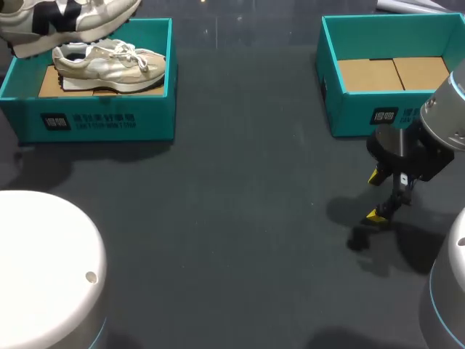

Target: Take the shoe out of the shoebox, open the shoe tongue, remove and reinsert the insole, then place the shoe into the shoebox

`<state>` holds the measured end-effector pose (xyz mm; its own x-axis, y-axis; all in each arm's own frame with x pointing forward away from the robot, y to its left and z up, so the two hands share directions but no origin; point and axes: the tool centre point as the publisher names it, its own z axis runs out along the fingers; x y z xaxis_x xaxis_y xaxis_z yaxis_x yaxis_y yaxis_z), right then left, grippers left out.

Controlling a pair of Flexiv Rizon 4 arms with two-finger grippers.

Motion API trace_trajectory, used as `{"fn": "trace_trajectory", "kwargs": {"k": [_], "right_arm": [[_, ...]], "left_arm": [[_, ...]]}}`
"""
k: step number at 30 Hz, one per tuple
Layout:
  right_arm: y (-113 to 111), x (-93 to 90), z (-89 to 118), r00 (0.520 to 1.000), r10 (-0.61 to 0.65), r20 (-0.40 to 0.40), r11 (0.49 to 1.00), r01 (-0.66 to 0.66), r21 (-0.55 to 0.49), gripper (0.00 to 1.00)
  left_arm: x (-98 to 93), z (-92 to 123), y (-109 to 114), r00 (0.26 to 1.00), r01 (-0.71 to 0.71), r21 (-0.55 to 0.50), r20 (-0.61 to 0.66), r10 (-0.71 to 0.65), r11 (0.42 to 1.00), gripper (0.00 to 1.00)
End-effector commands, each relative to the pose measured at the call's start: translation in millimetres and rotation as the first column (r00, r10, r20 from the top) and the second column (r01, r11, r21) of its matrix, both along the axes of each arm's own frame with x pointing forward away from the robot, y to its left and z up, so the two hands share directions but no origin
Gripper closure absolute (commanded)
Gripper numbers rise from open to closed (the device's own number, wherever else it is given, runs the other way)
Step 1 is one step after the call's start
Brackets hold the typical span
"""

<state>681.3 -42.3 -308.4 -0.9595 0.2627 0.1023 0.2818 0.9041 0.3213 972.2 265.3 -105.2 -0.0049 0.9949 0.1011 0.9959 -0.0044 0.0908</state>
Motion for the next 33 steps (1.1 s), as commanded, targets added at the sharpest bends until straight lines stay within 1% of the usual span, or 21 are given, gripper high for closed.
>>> {"fn": "trace_trajectory", "kwargs": {"k": [1,4,7,20,21,25,29,30,32,33], "right_arm": [[0,-1.4,0,1.000,-0.001,0.002,1.000,0.001,-0.002,0.00],[0,-1.4,0,1.000,-0.001,0.002,1.000,0.001,-0.002,0.00],[0,-1.4,0,1.000,-0.001,0.002,1.000,0.001,-0.002,0.00],[0,-1.4,0,1.000,-0.001,0.002,1.000,0.001,-0.002,0.00],[0,-1.4,0,1.000,-0.001,0.002,1.000,0.001,-0.002,0.00],[0,-1.4,0,1.000,-0.001,0.002,1.000,0.001,-0.002,0.00],[0,-1.4,0,1.000,-0.001,0.002,1.000,0.001,-0.002,0.00],[0,-1.4,0,1.000,-0.001,0.002,1.000,0.001,-0.002,0.00],[0,-1.4,0,1.000,-0.001,0.002,1.000,0.001,-0.002,0.00],[0,-1.4,0,1.000,-0.001,0.002,1.000,0.001,-0.002,0.00]], "left_arm": [[-55.8,-2,-16,0.997,0.011,0.029,0.072,-0.013,1.000,1.00],[-74.8,-10,-34,1.000,0.008,0.049,0.026,-0.009,0.999,1.00],[-90.9,-16,-52,0.998,0.018,0.041,-0.052,-0.016,0.999,1.00],[-90.9,-16,-52,0.998,0.018,0.041,-0.052,-0.016,0.999,1.00],[-96.9,-17,-56,0.995,0.056,0.029,-0.083,-0.053,0.998,1.00],[-125.7,-28,-85,0.992,0.111,0.078,-0.062,-0.106,0.991,1.00],[-147.1,-37,-115,0.987,0.144,0.089,-0.081,-0.137,0.986,1.00],[-152.3,-40,-122,0.985,0.151,0.076,-0.100,-0.143,0.986,1.00],[-161.9,-47,-137,0.987,0.146,0.097,-0.079,-0.138,0.985,1.00],[-166.7,-52,-145,0.984,0.159,0.102,-0.096,-0.149,0.982,1.00]]}}
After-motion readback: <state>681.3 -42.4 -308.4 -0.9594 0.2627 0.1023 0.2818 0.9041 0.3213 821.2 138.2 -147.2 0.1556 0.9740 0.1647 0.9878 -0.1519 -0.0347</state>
